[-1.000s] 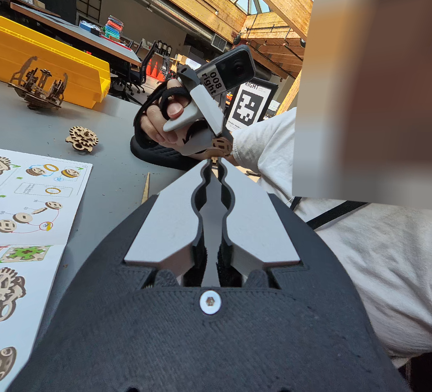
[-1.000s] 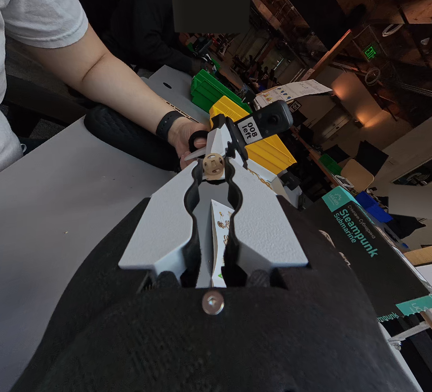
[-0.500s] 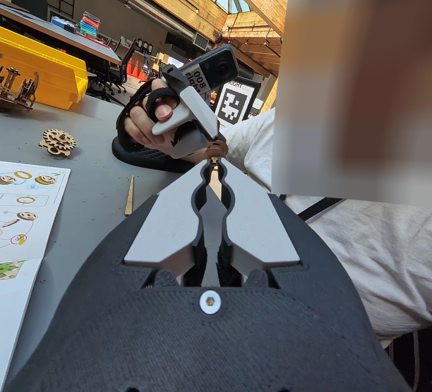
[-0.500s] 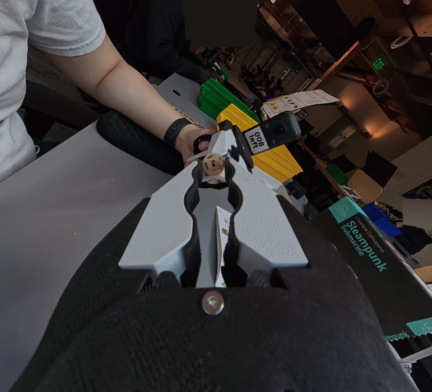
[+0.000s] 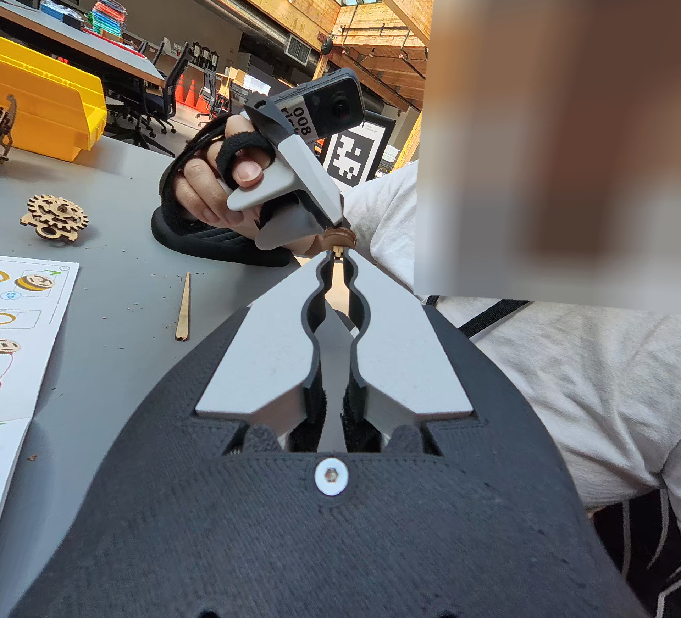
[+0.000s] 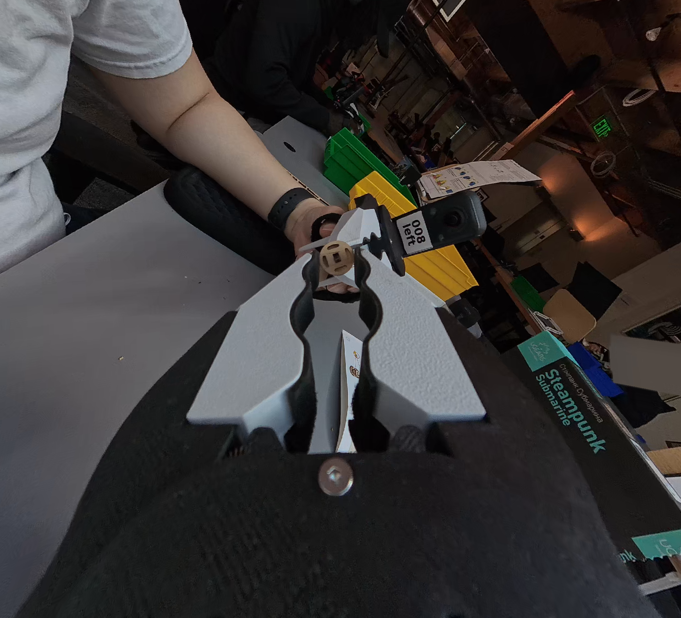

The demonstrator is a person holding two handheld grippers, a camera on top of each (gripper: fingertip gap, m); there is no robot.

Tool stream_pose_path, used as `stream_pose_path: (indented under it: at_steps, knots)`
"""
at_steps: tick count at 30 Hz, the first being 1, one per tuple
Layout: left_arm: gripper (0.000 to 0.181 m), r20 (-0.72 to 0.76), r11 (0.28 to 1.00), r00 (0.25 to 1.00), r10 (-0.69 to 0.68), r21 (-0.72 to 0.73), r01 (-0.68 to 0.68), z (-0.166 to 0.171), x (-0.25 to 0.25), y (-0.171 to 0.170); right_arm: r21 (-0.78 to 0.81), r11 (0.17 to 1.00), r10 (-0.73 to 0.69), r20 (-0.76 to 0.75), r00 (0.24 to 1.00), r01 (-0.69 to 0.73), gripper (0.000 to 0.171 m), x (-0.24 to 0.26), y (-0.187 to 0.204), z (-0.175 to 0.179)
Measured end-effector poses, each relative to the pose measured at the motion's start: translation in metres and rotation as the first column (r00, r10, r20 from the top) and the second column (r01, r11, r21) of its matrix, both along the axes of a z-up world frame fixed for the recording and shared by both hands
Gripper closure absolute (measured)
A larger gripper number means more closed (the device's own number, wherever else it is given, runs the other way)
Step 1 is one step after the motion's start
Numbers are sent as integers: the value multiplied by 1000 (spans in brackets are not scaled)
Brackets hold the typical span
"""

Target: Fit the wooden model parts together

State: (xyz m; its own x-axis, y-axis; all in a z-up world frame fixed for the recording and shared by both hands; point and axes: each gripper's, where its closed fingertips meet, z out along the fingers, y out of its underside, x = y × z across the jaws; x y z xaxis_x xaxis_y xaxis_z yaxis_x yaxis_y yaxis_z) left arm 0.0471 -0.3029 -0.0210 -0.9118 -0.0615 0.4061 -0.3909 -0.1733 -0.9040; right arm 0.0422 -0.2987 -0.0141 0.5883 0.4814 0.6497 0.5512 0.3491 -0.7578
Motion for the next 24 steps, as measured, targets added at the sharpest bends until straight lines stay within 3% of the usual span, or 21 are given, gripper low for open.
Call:
stream_pose_path:
  at_steps: [9,24]
  knots:
    - [179,-7,995,997,-82,55,82,-8,-14,-14,-21,997,81,37,996,-81,153,-14,-13,-7]
    - [179,6,997,999,-42,64,42,-7,-9,-9,-25,999,47,53,998,-46,150,-8,-11,-7]
